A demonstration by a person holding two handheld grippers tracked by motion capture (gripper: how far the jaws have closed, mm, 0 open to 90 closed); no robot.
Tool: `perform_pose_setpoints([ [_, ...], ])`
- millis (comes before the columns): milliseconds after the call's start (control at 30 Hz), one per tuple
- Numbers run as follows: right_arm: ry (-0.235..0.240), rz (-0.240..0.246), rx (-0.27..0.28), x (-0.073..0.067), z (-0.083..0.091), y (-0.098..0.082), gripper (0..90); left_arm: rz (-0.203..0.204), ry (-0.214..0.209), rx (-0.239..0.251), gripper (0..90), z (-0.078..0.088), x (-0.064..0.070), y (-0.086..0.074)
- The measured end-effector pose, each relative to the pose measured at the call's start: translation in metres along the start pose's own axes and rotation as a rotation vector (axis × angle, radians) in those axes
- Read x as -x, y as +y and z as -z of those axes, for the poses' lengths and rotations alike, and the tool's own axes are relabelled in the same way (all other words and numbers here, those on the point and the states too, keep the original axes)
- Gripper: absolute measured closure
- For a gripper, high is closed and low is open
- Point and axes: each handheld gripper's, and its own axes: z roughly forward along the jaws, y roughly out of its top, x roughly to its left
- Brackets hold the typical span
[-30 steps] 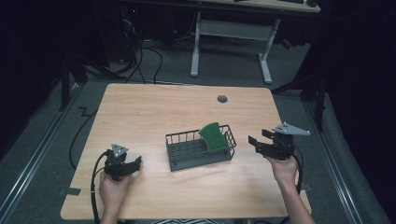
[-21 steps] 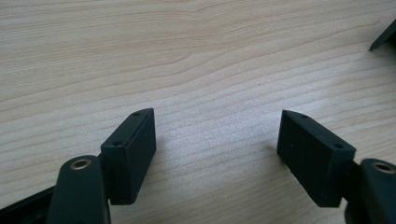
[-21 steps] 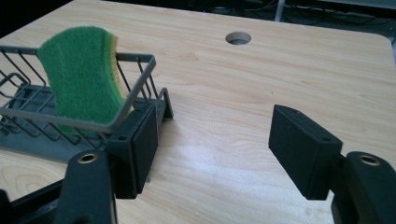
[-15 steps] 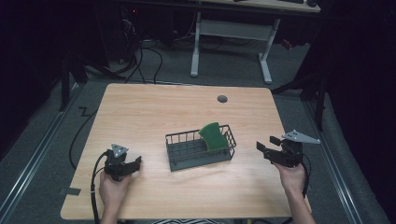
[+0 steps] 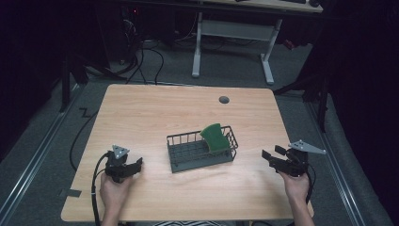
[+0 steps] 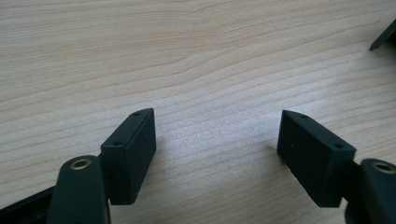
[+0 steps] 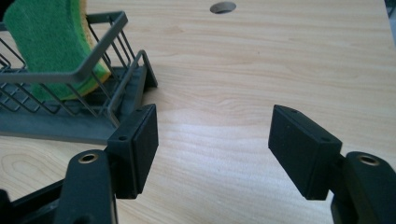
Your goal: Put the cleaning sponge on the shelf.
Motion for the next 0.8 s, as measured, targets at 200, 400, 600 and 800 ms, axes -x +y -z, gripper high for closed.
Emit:
perform_pose_setpoints([
  [200,-0.005,-0.021,-0.005,0.004,-0.002,-0.011,33.1,-0.002,0.001,-0.001,28.2,0.000,0.000,0.000],
  [400,-0.021,-0.038,-0.006,0.008,-0.003,-0.019,33.3,-0.003,0.001,-0.001,28.1,0.000,0.000,0.000],
  [600,-0.025,-0.059,-0.018,0.012,-0.007,-0.029,34.7,-0.003,0.001,-0.001,28.1,0.000,0.000,0.000],
  [800,-0.016,-0.082,-0.035,0.015,-0.015,-0.039,34.7,-0.003,0.001,-0.001,28.1,0.000,0.000,0.000],
])
